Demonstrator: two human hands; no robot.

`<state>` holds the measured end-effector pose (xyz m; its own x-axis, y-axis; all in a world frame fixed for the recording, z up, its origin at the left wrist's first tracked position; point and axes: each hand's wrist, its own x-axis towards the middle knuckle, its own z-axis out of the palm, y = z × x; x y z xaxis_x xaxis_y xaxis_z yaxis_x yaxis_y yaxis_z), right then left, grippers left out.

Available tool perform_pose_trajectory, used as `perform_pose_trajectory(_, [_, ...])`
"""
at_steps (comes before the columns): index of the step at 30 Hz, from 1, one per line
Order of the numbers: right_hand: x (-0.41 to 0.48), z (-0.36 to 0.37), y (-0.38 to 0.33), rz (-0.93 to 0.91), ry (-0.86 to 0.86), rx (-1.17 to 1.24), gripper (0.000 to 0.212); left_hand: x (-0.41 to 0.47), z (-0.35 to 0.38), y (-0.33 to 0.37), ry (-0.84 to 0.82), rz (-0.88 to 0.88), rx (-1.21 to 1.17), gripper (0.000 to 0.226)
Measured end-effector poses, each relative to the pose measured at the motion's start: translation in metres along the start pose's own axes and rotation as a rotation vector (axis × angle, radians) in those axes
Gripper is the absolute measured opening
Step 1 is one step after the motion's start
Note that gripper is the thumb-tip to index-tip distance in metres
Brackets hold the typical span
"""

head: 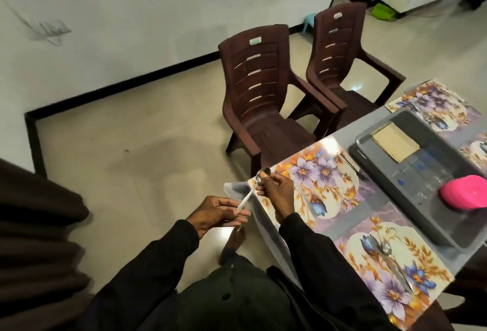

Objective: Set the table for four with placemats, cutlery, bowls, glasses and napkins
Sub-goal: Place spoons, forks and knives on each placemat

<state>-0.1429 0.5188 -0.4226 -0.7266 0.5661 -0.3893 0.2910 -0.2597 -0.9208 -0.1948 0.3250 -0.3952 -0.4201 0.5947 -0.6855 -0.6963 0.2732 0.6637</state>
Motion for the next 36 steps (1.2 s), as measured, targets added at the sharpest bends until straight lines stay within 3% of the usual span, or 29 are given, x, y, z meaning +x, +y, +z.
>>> perform_pose_trajectory(2, [0.023,-0.003,-0.014,0.069,0.033,0.093,0.028,0.023,0.000,0.028,-0.004,-0.010,0.043,0.023])
perform_pose_trajectory(5, [0.051,-0.008,-0.031,0.151,0.010,0.219,0.007,0.060,0.003,0.064,-0.032,0.007,0.093,0.023])
perform_pose_trajectory(9, [0.075,-0.018,-0.038,0.139,0.012,0.239,0.026,0.104,0.013,0.096,-0.071,-0.003,0.130,0.023])
perform_pose_trajectory(14, [0.095,-0.035,-0.043,0.175,0.144,0.301,0.013,0.157,0.035,0.134,-0.173,-0.052,0.271,0.022])
perform_pose_trajectory(20, [0.115,-0.059,-0.038,0.162,0.467,0.427,0.005,0.215,0.066,0.158,-0.334,-0.160,0.400,0.021])
perform_pose_trajectory(30, [0.135,-0.065,-0.033,0.141,0.997,0.636,0.012,0.304,0.095,0.218,-0.563,-0.250,0.619,0.028])
perform_pose_trajectory(36, [0.134,-0.047,0.013,0.332,1.315,0.701,0.006,0.348,0.093,0.255,-0.618,-0.235,0.668,0.026])
